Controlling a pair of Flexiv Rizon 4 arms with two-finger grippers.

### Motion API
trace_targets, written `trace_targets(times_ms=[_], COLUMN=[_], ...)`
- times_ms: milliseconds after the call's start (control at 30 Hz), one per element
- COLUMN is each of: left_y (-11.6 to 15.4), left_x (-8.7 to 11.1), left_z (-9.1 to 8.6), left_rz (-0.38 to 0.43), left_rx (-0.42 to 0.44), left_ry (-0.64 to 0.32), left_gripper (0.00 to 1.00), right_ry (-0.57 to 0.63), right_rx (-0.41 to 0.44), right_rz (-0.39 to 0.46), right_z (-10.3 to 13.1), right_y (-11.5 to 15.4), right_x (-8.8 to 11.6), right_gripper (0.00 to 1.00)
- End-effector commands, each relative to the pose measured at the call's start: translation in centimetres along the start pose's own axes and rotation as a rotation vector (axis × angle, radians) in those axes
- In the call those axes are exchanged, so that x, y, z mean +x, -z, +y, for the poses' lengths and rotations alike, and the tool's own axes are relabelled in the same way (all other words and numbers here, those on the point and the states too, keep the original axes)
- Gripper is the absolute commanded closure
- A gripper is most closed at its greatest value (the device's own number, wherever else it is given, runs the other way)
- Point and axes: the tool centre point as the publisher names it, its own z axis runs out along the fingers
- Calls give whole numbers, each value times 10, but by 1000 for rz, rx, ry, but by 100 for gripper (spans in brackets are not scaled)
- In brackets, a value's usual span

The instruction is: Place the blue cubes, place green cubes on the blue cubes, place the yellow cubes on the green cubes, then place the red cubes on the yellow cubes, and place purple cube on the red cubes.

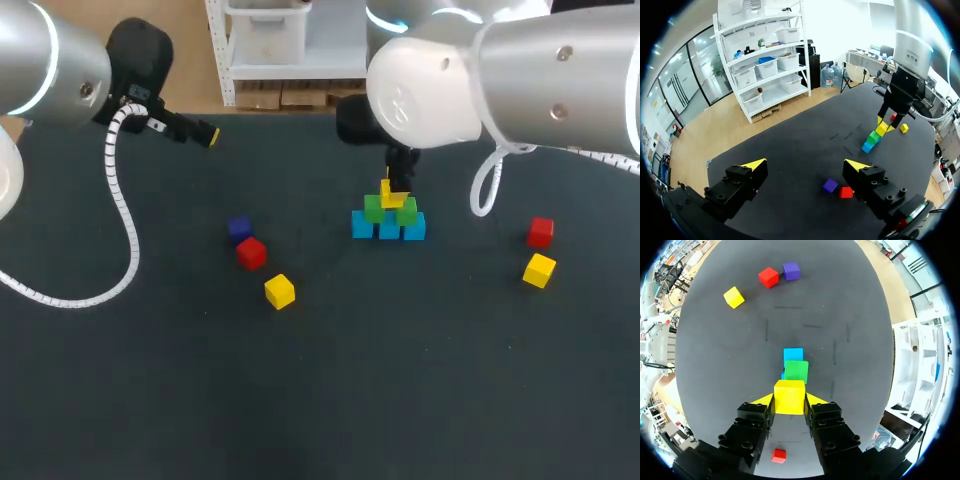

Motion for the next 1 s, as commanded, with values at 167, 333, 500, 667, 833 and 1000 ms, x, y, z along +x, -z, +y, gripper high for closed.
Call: trace_targets(times_ms=[167, 333, 500, 667, 833, 1000], left_y=[0, 0, 0, 0, 0, 0], left_x=[1, 1, 1, 1, 1, 1], left_z=[1, 1, 1, 1, 1, 1], left_rz=[-3, -3, -3, -3, -3, -3], left_rx=[6, 6, 6, 6, 6, 6], left_ry=[-2, -2, -2, -2, -2, -2], left_gripper=[0, 0, 0, 0, 0, 0], right_ry=[1, -2, -3, -6, -9, -11], right_rx=[-12, -9, -9, -9, -7, -7], right_rz=[4, 10, 11, 11, 11, 12], right_z=[-5, -6, -6, -6, -5, -5], right_y=[-4, -5, -5, -4, -3, -4], right_x=[-3, -3, -2, 0, 2, 3], right_gripper=[100, 100, 100, 100, 100, 100])
